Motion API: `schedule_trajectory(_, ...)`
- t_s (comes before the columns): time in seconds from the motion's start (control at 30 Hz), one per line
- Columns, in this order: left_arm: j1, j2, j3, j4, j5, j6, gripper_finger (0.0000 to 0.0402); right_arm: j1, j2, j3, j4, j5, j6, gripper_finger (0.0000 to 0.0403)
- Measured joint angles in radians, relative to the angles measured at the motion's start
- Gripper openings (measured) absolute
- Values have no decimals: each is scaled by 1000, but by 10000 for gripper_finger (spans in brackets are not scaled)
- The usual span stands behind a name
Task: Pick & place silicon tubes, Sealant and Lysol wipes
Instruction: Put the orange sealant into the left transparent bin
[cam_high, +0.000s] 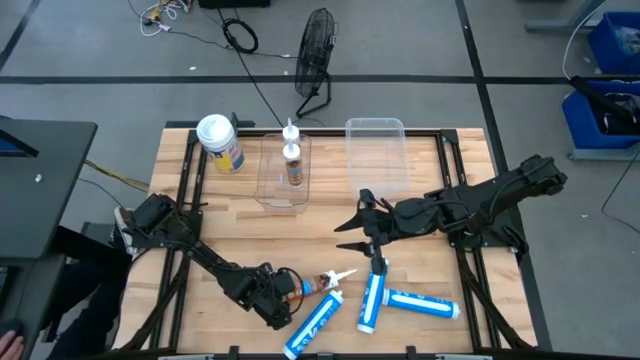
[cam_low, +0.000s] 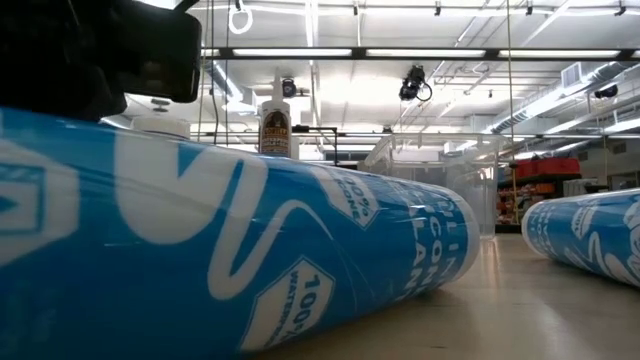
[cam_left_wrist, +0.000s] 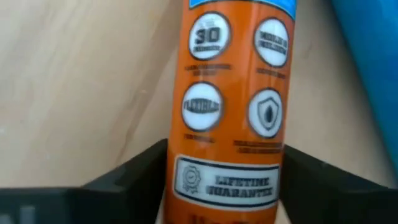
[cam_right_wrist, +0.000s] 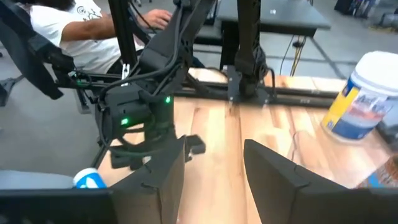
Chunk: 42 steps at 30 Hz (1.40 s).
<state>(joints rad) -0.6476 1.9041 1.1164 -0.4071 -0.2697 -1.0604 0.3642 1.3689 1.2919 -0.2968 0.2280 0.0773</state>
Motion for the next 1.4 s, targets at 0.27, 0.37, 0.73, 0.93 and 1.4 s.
schedule_trajectory(0.27, 14, -25, -5, 10, -55, 39, 218, -6, 0, 0, -81, 1, 51, 168)
schedule_trajectory(0.37, 21, -39, -5, 18, -110, 65, 218, -5, 0, 0, -80, 0, 54, 168)
schedule_trajectory(0.73, 52, -90, -4, 20, -322, 111, 218, -5, -19, -1, -85, 148, 18, 168)
schedule_trajectory(0.93, 67, -145, -4, 61, -465, 192, 218, 5, -82, -1, -43, 214, -34, 168)
schedule_trajectory(1.4, 78, -344, -2, 360, -641, 589, 218, 91, -279, -1, 134, 205, -212, 168)
